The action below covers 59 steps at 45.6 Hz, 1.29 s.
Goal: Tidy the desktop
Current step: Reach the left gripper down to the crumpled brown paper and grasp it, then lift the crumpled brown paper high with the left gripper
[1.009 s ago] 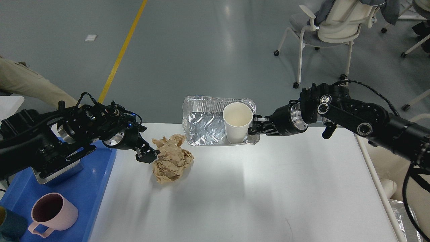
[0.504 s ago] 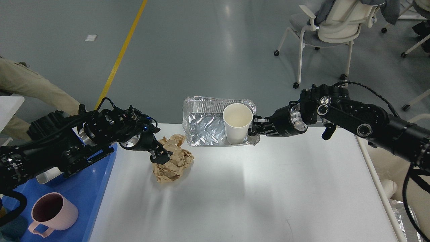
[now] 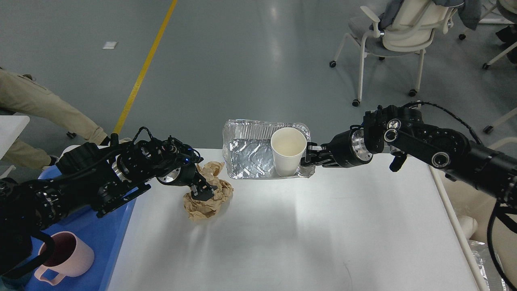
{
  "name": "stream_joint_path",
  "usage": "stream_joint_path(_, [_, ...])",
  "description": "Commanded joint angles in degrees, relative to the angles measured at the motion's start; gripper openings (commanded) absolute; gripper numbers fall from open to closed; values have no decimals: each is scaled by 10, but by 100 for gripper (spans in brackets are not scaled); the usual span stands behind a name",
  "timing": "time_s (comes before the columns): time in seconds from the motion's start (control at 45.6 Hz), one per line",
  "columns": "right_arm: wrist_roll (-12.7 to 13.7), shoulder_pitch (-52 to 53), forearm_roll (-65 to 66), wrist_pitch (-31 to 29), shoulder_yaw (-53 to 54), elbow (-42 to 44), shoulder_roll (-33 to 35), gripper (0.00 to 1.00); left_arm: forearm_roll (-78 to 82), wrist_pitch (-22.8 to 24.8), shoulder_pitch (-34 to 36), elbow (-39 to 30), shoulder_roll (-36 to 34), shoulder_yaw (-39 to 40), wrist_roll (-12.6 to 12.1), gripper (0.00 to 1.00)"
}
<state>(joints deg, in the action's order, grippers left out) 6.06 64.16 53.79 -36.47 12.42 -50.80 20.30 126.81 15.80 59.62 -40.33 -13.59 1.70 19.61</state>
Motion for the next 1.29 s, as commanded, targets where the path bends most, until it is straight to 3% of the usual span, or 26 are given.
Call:
stream_joint_path(0.0, [0,0,0,2,0,0,-1,0,-13,-9,-6,5,6,0,6,93])
stream_joint_path(0.066, [0,0,0,2,1,0,-1,0,-14,-12,-8,10,6,0,10,84])
stream_joint_path(0.088, [0,0,0,3,1,-1,-1,0,-14,-13,-10,13,6,0,16,74])
stream_joint_path(0.219, [0,-1,0,3,0,-1,-1,0,-15,-13,-13,18,-2,0,32,52])
stream_joint_path(0.395, [1,-2,0,4,0,-1,-1,0,-22,-13,-13,25,-9,-1,37,17])
stream_joint_path(0.504, [1,-2,0,5,0,-1,-1,0,-22,-13,-14,29,-10,-3,48,6])
stream_joint_path(0.614, [1,-2,0,6,-1,-2,-1,0,-22,-13,-15,30,-14,-3,54,1])
stream_joint_path(0.877, [1,-3,0,6,-1,0,-2,0,-49,-24,-18,25,-39,-3,73,0])
stream_joint_path(1.096, [1,-8,0,6,-3,1,-1,0,-75,-25,-18,-32,-130,4,94,1])
stream_joint_path(1.272, [1,-11,0,10,-4,0,-2,0,-162,-25,-16,-70,-204,7,96,1])
